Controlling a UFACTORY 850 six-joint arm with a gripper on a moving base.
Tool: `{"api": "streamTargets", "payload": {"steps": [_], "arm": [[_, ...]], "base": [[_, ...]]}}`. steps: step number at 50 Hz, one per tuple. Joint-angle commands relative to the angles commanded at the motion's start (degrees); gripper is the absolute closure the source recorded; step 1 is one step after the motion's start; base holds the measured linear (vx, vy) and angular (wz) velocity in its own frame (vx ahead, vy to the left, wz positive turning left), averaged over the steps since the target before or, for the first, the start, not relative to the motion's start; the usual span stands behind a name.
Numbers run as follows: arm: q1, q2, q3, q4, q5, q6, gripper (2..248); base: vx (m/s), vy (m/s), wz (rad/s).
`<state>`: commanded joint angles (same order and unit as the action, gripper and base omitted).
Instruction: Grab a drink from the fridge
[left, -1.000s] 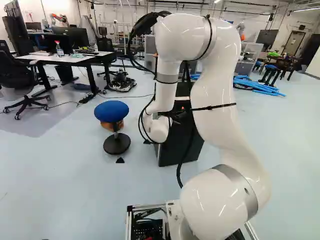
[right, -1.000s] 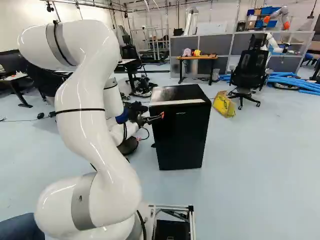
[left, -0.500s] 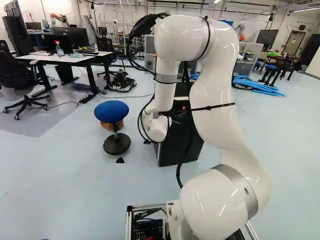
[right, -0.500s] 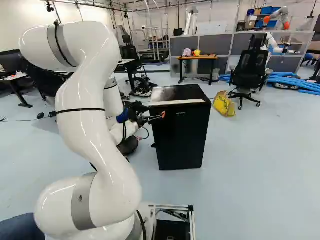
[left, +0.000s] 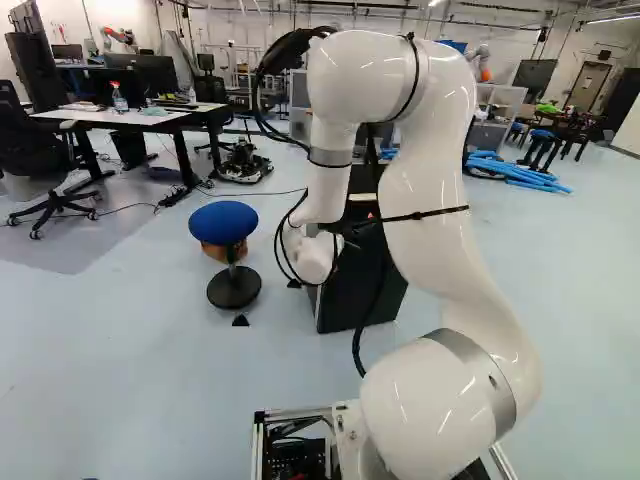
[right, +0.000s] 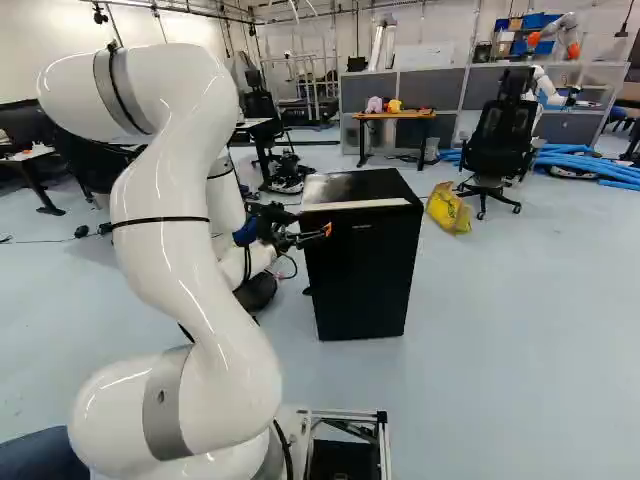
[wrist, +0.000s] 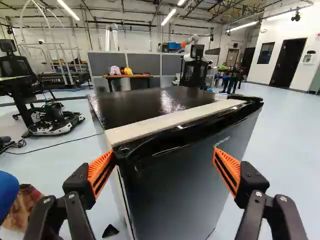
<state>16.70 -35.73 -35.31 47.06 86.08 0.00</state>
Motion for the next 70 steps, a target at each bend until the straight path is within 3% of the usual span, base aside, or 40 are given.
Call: {"api": "streamTargets", "payload": {"steps": [30,70], "arm": [[0.56,0.15,0.25,3.59,0.00,0.00,3],[3.23,1.75,2.96,8.43,0.00,0.00,3]], "base": [[0.000,0.000,0.000],[0.000,0.000,0.000]]}}
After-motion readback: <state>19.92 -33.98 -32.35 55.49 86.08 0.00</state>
